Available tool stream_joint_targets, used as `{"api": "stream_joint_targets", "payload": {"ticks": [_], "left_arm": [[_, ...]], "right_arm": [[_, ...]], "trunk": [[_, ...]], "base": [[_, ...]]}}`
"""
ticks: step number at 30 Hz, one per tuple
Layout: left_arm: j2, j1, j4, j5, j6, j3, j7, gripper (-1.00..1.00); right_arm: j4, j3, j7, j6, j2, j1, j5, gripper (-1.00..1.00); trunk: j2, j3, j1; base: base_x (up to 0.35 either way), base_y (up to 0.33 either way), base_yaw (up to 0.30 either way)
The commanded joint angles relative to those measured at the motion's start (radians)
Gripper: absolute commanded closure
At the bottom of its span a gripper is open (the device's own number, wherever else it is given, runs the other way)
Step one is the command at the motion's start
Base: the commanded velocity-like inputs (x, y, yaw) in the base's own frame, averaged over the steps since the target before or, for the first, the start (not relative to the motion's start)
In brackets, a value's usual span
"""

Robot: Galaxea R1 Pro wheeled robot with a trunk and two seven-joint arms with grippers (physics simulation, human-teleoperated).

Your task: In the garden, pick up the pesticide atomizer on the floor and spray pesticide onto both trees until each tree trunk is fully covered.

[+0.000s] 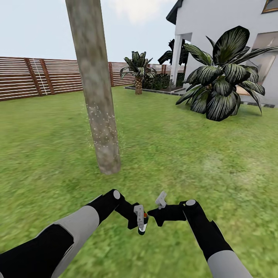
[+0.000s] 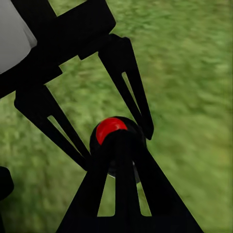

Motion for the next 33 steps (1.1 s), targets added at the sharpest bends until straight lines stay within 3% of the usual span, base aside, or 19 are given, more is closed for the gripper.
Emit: {"api": "stream_joint_targets", "payload": {"ticks": [1, 8, 10, 11, 14, 16, 17, 18, 19, 20, 21, 22, 23, 25, 28, 29, 30, 32, 33], "left_arm": [[0.000, 0.000, 0.000, 0.001, 0.000, 0.001, 0.000, 1.00], [0.005, 0.000, 0.001, -0.001, 0.007, 0.005, 0.005, 1.00], [0.039, -0.001, 0.001, -0.014, 0.059, 0.004, 0.007, 1.00], [0.062, -0.002, 0.001, -0.046, 0.100, 0.000, 0.007, 1.00], [0.116, -0.002, 0.003, -0.205, 0.167, -0.005, 0.010, 1.00], [0.169, -0.002, 0.005, -0.241, 0.174, 0.002, 0.043, 1.00], [0.197, -0.001, 0.006, -0.233, 0.175, 0.023, 0.094, 1.00], [0.213, 0.000, 0.012, -0.196, 0.175, 0.072, 0.180, 1.00], [0.222, 0.002, 0.032, -0.125, 0.173, 0.141, 0.287, 1.00], [0.228, 0.011, 0.082, 0.015, 0.162, 0.243, 0.443, 1.00], [0.230, 0.016, 0.116, 0.129, 0.134, 0.303, 0.554, 1.00], [0.231, 0.029, 0.161, 0.268, 0.056, 0.342, 0.683, 1.00], [0.231, 0.045, 0.192, 0.348, -0.001, 0.356, 0.758, 1.00], [0.232, 0.112, 0.219, 0.507, -0.085, 0.367, 0.881, 1.00], [0.244, 0.206, 0.227, 0.685, -0.212, 0.372, 1.017, 1.00], [0.249, 0.243, 0.228, 0.728, -0.272, 0.372, 1.045, 1.00], [0.252, 0.271, 0.228, 0.744, -0.311, 0.373, 1.054, 1.00], [0.272, 0.310, 0.229, 0.773, -0.367, 0.374, 1.065, 1.00], [0.286, 0.319, 0.230, 0.805, -0.378, 0.374, 1.073, 1.00]], "right_arm": [[0.000, 0.000, 0.000, 0.000, 0.000, 0.000, 0.000, 1.00], [0.000, 0.000, 0.000, -0.001, 0.000, -0.001, 0.000, 1.00], [0.000, 0.000, 0.000, 0.000, 0.000, 0.000, 0.001, 1.00], [0.000, 0.000, 0.000, 0.000, 0.000, 0.000, 0.001, 1.00], [0.000, 0.000, 0.000, -0.001, 0.000, 0.000, 0.001, 1.00], [0.000, 0.000, 0.000, -0.001, -0.001, 0.000, 0.002, 1.00], [0.000, -0.001, 0.000, -0.001, -0.002, 0.000, 0.001, 1.00], [0.000, -0.001, -0.001, -0.001, -0.002, 0.000, 0.000, 1.00], [0.000, -0.003, -0.005, -0.001, -0.002, 0.000, -0.001, 1.00], [0.001, -0.007, -0.011, -0.003, -0.003, 0.000, -0.002, 1.00], [0.003, -0.014, -0.015, -0.006, -0.005, 0.000, -0.003, 1.00], [0.006, -0.060, -0.018, -0.010, -0.009, 0.003, -0.005, 1.00], [0.013, -0.139, -0.018, -0.012, -0.011, 0.005, -0.005, 1.00], [0.046, -0.427, -0.018, -0.069, -0.029, 0.012, -0.002, 1.00], [0.127, -0.701, -0.019, -0.213, -0.138, 0.016, 0.007, 1.00], [0.150, -0.812, -0.029, -0.243, -0.172, 0.016, 0.008, 1.00], [0.157, -0.896, -0.055, -0.281, -0.184, 0.016, 0.009, 1.00], [0.163, -1.064, -0.122, -0.377, -0.194, 0.016, 0.009, 1.00], [0.163, -1.144, -0.142, -0.401, -0.195, 0.016, 0.009, 1.00]], "trunk": [[0.000, 0.000, 0.000], [0.000, 0.000, 0.000], [0.000, 0.000, 0.000], [0.000, 0.000, 0.000], [0.000, 0.000, 0.000], [0.000, 0.000, 0.000], [0.000, 0.000, 0.000], [0.000, 0.000, 0.000], [0.000, 0.000, 0.000], [0.000, 0.000, 0.000], [0.000, 0.000, 0.000], [0.000, 0.000, 0.000], [0.000, 0.000, 0.000], [0.000, 0.000, 0.000], [0.000, 0.000, 0.000], [0.000, 0.000, 0.000], [0.000, 0.000, 0.000], [0.000, 0.000, 0.000], [0.000, 0.000, 0.000]], "base": [[0.000, 0.000, 0.000], [0.000, 0.000, 0.000], [0.000, 0.000, 0.000], [0.000, 0.000, 0.000], [0.000, 0.000, 0.000], [0.000, 0.000, 0.000], [0.000, 0.000, 0.000], [0.000, 0.000, 0.000], [0.000, 0.000, 0.000], [0.000, 0.000, 0.000], [0.000, 0.000, 0.000], [0.000, 0.000, 0.000], [0.000, 0.000, 0.000], [0.000, 0.000, 0.000], [0.000, 0.000, 0.000], [0.000, 0.000, 0.000], [0.000, 0.000, 0.000], [0.000, 0.000, 0.000], [0.000, 0.000, 0.000]]}}
